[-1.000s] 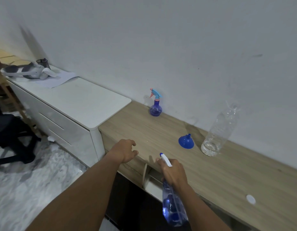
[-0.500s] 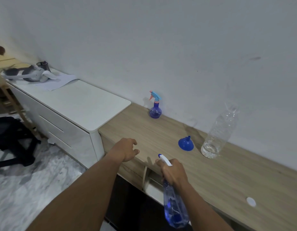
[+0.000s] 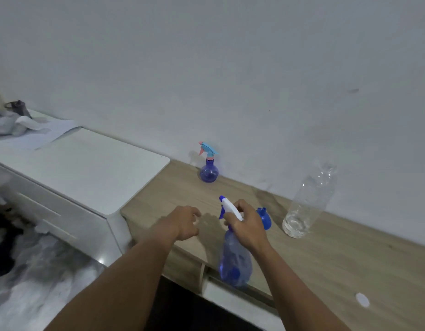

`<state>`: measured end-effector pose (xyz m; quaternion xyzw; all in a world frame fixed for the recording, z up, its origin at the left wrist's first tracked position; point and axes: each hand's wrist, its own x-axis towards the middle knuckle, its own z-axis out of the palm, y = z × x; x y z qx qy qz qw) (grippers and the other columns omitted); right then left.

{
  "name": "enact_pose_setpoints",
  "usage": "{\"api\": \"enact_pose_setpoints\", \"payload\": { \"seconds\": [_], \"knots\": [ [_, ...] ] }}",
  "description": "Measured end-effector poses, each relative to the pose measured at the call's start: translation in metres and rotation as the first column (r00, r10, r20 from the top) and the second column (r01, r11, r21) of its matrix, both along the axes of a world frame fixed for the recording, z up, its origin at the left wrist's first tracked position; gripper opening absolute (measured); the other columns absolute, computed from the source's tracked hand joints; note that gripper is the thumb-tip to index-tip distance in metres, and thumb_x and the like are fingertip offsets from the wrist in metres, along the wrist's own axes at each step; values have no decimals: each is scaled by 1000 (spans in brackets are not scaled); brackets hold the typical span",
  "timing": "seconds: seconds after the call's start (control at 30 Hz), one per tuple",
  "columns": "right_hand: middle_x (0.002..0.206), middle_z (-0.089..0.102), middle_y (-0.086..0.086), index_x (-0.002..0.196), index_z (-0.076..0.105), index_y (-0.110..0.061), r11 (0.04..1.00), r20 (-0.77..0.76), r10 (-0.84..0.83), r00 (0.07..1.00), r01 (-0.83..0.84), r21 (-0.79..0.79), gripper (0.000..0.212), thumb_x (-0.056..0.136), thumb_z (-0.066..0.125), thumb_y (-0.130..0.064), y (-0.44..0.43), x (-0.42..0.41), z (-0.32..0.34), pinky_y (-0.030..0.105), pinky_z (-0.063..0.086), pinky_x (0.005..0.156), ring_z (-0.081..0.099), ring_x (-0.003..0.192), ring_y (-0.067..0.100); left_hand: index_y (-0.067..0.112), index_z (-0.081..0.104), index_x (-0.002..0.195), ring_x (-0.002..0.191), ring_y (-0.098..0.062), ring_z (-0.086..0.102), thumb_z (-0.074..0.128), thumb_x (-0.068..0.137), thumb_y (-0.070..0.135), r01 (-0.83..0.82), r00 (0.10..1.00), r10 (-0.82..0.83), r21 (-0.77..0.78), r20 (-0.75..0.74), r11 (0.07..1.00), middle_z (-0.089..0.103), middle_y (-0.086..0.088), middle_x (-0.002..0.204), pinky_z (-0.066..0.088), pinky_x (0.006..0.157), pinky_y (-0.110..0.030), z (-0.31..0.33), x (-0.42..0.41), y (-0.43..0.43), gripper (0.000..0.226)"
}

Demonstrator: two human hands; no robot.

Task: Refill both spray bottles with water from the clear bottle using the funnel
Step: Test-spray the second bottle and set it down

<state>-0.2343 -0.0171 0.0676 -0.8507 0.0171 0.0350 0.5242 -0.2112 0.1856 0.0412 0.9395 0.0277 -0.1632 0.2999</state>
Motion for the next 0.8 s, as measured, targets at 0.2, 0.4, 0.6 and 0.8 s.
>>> {"api": "enact_pose_setpoints", "payload": {
  "seconds": [0.2,0.4,0.6,0.8],
  "knots": [
    [80,71,-1,89,69,-21,999,96,-40,995,43,-20,5,88,69,-16,6,64,19,16,42,56,60,67,11,19,62,123,93,-17,63,81,65,9,170,985,-171,-156,4,973,63,-5,119,56,60,-24,-3,56,-24,62],
    [86,71,1,95,65,-17,993,182,-121,976,122,5,19,84,71,-4,11,134,28,19,48,63,64,73,14,16,66,107,89,-17,68,81,73,19,220,973,-195,-256,123,941,70,1,99,57,86,-39,-12,128,-29,37],
    [99,69,3,101,67,-22,976,196,-184,963,204,-82,19,89,67,-7,9,201,17,18,49,68,66,83,17,30,49,132,97,-4,50,77,84,26,219,963,-167,-256,213,941,50,14,110,36,74,-8,-38,189,-47,56],
    [111,65,5,109,69,-22,946,210,-239,948,276,-172,19,96,62,-10,3,242,-3,31,51,86,63,98,21,15,51,141,101,-5,47,78,83,19,163,972,-100,-304,213,938,55,8,115,36,87,-17,-69,236,-60,64]
  ]
}}
